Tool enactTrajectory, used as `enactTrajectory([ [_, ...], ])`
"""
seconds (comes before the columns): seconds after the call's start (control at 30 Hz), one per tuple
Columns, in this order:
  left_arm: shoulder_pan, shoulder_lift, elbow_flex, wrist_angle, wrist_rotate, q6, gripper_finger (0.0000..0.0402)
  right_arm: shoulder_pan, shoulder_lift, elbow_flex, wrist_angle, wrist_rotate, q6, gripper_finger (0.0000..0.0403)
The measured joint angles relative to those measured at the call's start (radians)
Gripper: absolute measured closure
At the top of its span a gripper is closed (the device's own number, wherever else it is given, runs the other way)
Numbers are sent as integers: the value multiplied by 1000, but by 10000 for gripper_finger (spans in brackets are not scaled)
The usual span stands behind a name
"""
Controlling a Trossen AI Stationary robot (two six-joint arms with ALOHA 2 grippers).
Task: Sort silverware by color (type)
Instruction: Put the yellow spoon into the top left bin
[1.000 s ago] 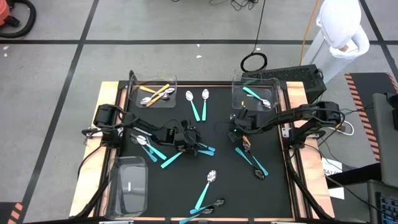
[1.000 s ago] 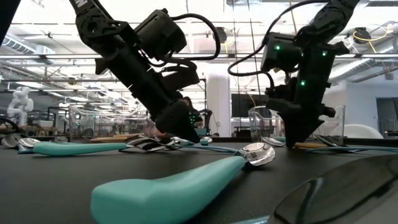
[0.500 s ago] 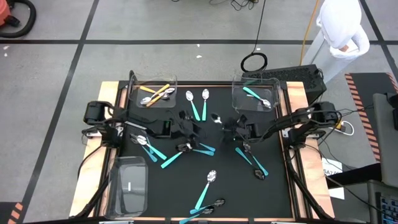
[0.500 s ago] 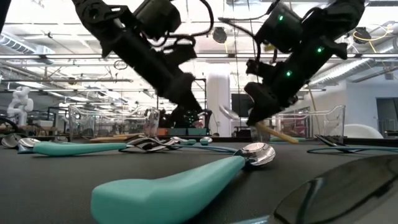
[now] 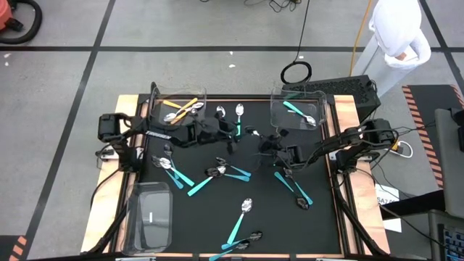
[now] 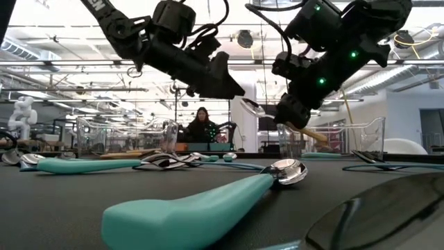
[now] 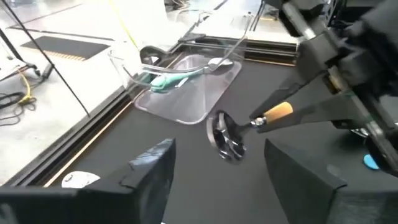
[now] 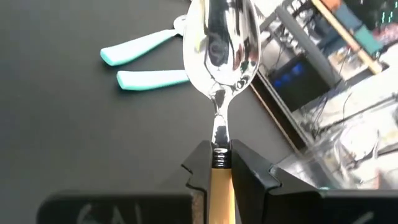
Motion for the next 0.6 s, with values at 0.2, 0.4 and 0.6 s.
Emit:
enactTrajectory([
  [0.2, 61, 0, 0, -9, 178, 0, 146, 7, -1, 0, 70, -1, -114, 365],
  [0.4, 93, 0, 0, -8, 226, -4, 201, 8, -1, 0, 123, 0, -169, 365],
  [0.6, 94, 0, 0, -9, 278, 0, 306, 13, -1, 0, 163, -1, -211, 365],
])
